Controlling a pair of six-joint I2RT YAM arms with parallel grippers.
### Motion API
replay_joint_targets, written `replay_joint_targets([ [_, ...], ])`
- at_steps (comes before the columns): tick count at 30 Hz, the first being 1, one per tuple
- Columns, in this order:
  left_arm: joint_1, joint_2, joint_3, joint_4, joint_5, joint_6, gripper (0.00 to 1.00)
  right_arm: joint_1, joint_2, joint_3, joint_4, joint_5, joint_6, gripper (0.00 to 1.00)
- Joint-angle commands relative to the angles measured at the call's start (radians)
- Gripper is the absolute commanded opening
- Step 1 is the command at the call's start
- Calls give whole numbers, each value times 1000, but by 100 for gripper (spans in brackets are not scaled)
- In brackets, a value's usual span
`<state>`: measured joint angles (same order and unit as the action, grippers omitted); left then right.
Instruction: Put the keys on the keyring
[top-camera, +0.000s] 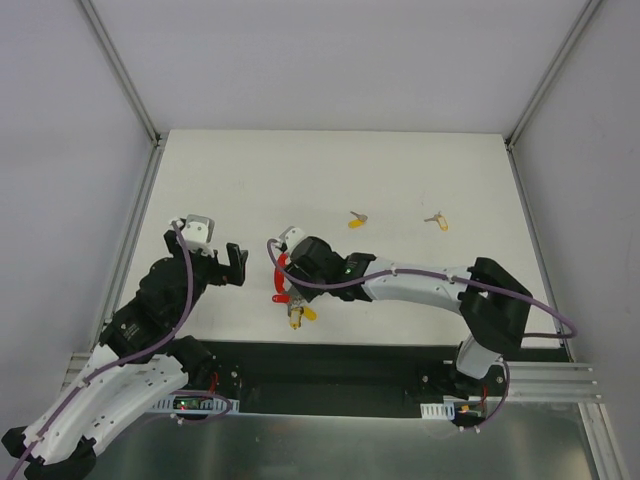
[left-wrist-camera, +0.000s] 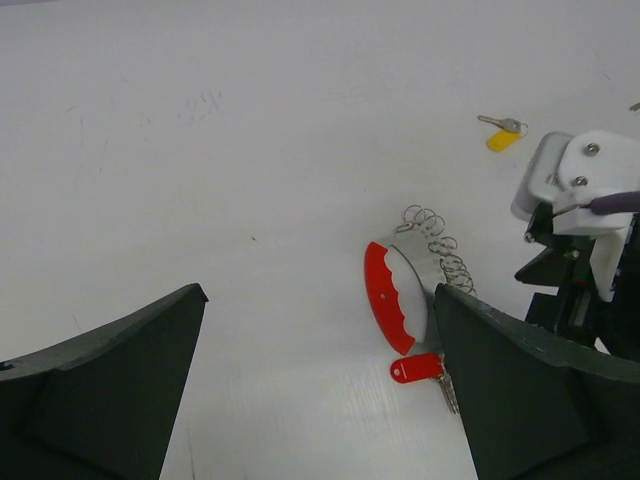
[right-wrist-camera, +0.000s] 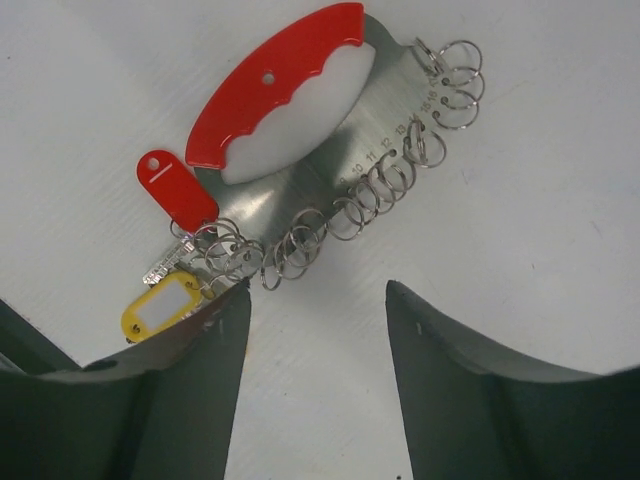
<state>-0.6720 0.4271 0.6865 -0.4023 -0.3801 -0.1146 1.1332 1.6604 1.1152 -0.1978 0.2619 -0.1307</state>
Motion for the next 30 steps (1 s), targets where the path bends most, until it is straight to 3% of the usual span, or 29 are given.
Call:
replay_joint_targets([
  [1, 17, -39, -7, 34, -29, 4, 99, 17, 44, 77, -35, 13, 31, 55],
  [6, 29, -39, -7, 34, -10, 0, 99, 22, 82, 90, -51, -21, 66, 33],
  [9, 34, -37, -7, 34, 0, -5, 99, 23, 114, 109, -69, -36, 71, 26],
  [30, 58, -28, -8, 33, 33, -13, 99, 23, 211, 155, -88, -98, 80, 17],
])
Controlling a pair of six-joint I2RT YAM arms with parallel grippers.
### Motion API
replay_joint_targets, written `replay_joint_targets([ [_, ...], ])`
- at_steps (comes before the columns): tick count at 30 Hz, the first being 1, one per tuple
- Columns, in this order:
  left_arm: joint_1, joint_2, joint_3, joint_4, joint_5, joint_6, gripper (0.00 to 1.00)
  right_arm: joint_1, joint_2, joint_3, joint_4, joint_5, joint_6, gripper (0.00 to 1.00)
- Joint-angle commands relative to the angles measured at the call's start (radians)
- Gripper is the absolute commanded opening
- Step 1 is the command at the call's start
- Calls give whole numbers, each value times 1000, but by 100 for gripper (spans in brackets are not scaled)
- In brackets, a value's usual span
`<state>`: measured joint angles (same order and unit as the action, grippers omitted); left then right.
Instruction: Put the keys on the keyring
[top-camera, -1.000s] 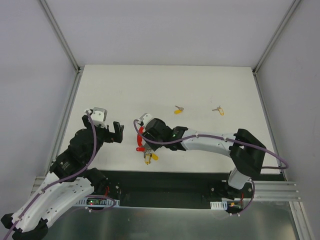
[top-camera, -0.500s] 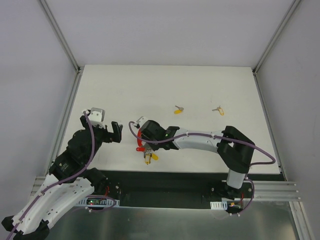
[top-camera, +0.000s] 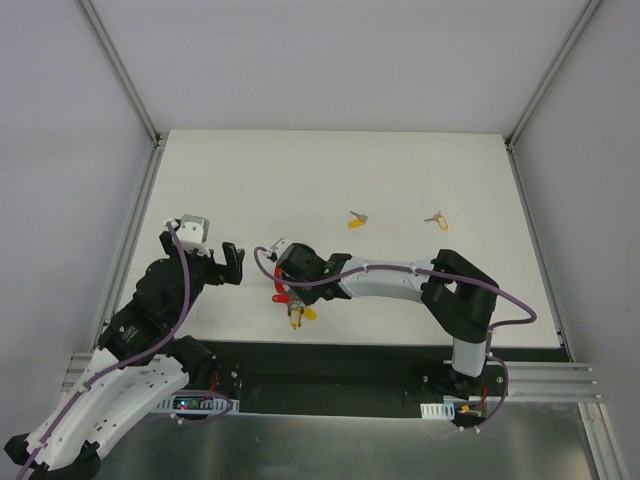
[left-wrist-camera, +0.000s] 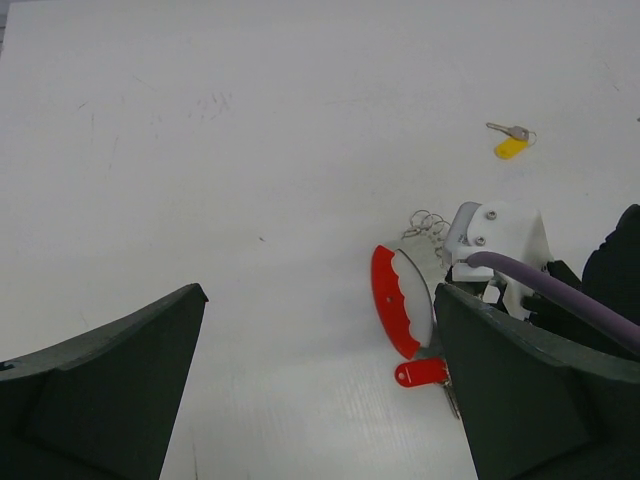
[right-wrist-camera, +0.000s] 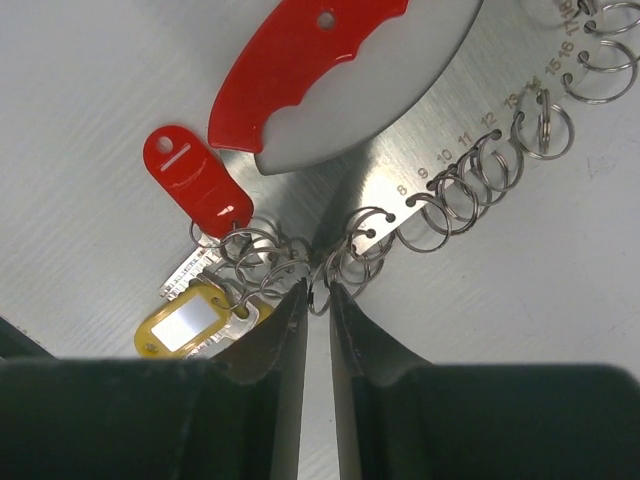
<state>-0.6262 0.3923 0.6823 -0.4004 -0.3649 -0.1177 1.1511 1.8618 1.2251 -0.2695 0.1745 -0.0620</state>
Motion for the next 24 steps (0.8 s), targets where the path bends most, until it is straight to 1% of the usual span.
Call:
replay_joint_targets([
  [1, 13, 8, -4, 32, 18, -10, 99, 6, 11, 45, -16, -9, 13, 17],
  [4, 16, 10, -4, 32, 23, -10, 99, 9, 19, 51, -20, -4, 13, 16],
  [8, 19, 11, -4, 32, 27, -10, 99, 10, 16, 54, -30, 9, 10, 8],
  [9, 19, 13, -6, 32, 27, -10, 99, 12, 11, 53, -33, 14, 7, 4],
  [11, 20, 14, -4, 32, 32, -10, 99, 13, -15, 50, -34, 25, -1, 1],
  [16, 25, 25, -3, 32, 53, -10, 99, 21, -107, 22, -30, 56, -39, 1],
  [20, 28, 34, -4, 44, 96, -4, 99, 22, -248, -13, 1, 82, -103, 1],
  [24, 28, 46, 0, 75, 200, 16, 99, 22, -364, -45, 42, 106, -172, 1],
])
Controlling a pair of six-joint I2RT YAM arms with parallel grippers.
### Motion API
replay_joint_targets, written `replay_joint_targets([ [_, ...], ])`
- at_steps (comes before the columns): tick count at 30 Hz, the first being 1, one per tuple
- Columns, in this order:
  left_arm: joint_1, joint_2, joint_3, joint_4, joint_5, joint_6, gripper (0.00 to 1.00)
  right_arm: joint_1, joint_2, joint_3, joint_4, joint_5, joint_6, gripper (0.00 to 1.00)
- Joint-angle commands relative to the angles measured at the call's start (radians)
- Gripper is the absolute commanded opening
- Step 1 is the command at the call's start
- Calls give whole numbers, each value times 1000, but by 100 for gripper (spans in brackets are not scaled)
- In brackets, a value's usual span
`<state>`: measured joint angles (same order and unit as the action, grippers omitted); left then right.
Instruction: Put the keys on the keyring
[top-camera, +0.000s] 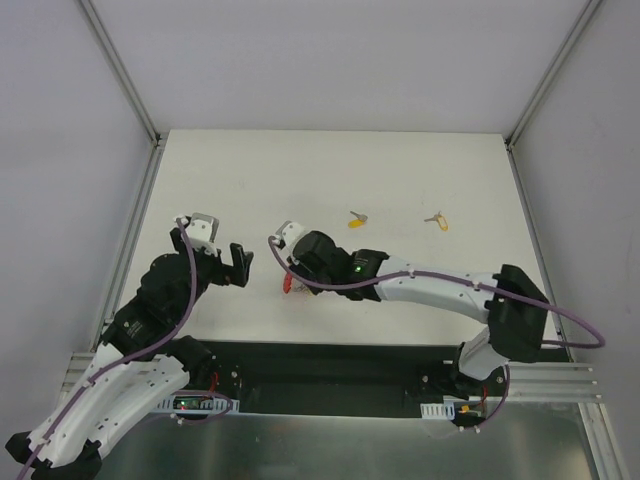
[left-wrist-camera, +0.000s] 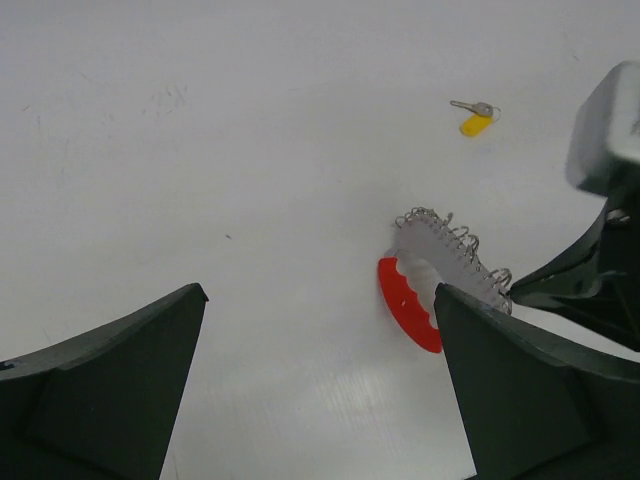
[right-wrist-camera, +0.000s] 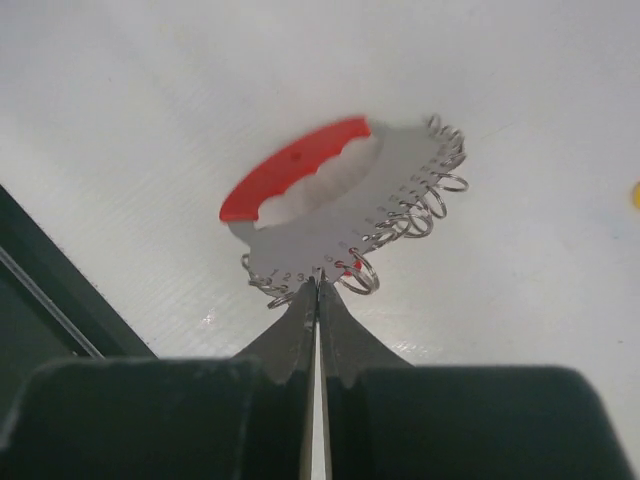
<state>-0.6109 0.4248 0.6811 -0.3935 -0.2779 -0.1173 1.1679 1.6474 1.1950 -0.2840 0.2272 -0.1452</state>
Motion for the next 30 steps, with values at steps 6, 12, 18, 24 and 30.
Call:
replay_joint_targets([
  [6, 13, 83, 73, 119, 319, 67, 99, 4, -323, -101, 172, 126, -172, 1],
  [12, 13, 196, 170, 143, 597, 157, 99, -10, -556, -271, 407, 17, -249, 1],
  [18, 13, 302, 268, 169, 825, 199, 99, -56, -741, -396, 486, -118, -260, 1],
  [24, 13, 402, 318, 237, 1009, 241, 99, -116, -850, -459, 508, -268, -246, 1],
  [30, 13, 416, 224, 304, 1177, 315, 99, -136, -857, -483, 519, -396, -223, 1],
])
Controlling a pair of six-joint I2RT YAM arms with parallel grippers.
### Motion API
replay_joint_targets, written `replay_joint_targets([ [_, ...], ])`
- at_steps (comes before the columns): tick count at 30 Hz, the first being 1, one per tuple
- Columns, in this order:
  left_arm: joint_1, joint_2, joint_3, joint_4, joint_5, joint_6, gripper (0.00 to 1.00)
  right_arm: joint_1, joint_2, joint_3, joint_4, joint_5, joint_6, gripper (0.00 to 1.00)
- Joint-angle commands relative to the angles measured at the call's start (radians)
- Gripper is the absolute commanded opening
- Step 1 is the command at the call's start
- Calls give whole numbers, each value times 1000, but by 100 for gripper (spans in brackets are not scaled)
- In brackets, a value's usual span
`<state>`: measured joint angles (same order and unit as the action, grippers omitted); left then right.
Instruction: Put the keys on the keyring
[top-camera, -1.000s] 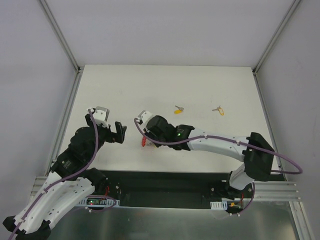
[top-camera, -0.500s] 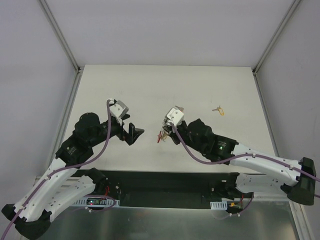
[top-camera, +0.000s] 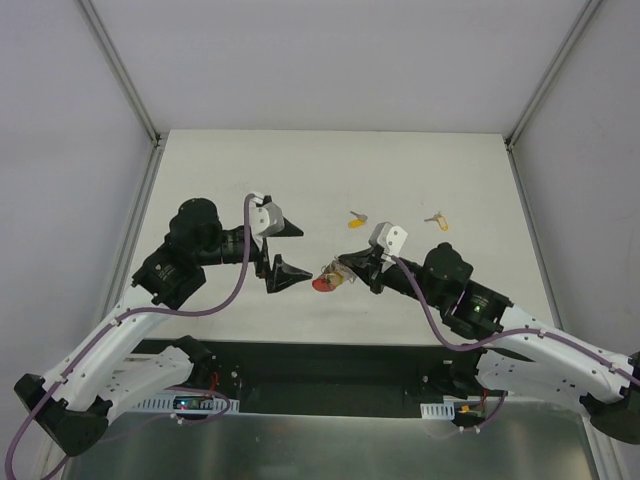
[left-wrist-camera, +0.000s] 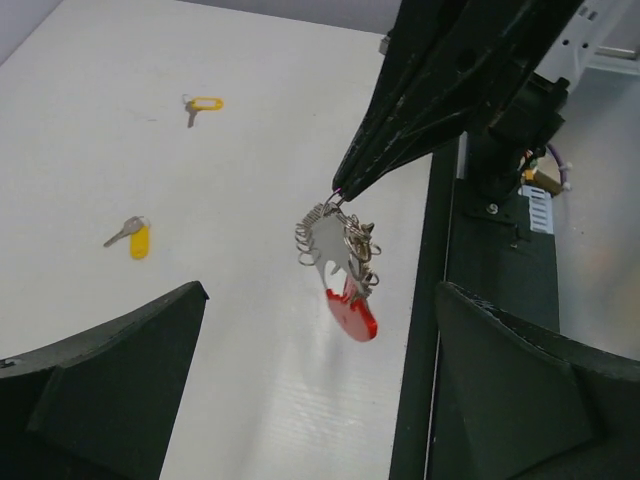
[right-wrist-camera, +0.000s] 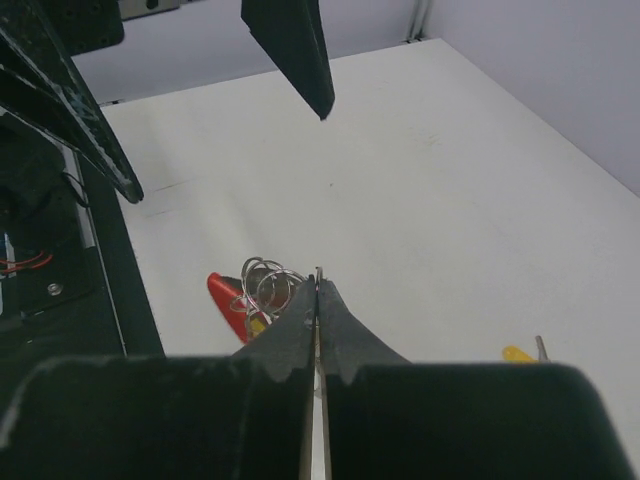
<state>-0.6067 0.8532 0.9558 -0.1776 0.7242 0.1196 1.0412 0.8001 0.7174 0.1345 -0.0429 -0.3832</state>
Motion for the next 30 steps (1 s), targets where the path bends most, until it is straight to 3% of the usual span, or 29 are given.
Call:
replay_joint_targets([
  [1, 8, -16, -64, 92, 200, 95, 99, -10, -4, -7, 103, -147, 17, 1],
  [8, 8, -89, -153, 151, 242, 124, 78, -13, 66, 4, 131, -250, 21, 1],
  [14, 8, -102, -207, 260, 230, 29, 51, -13, 103, 14, 146, -308, 24, 1],
  [30, 2, -5, -215, 293, 276, 11, 43, -15, 88, -7, 191, -339, 50, 1],
])
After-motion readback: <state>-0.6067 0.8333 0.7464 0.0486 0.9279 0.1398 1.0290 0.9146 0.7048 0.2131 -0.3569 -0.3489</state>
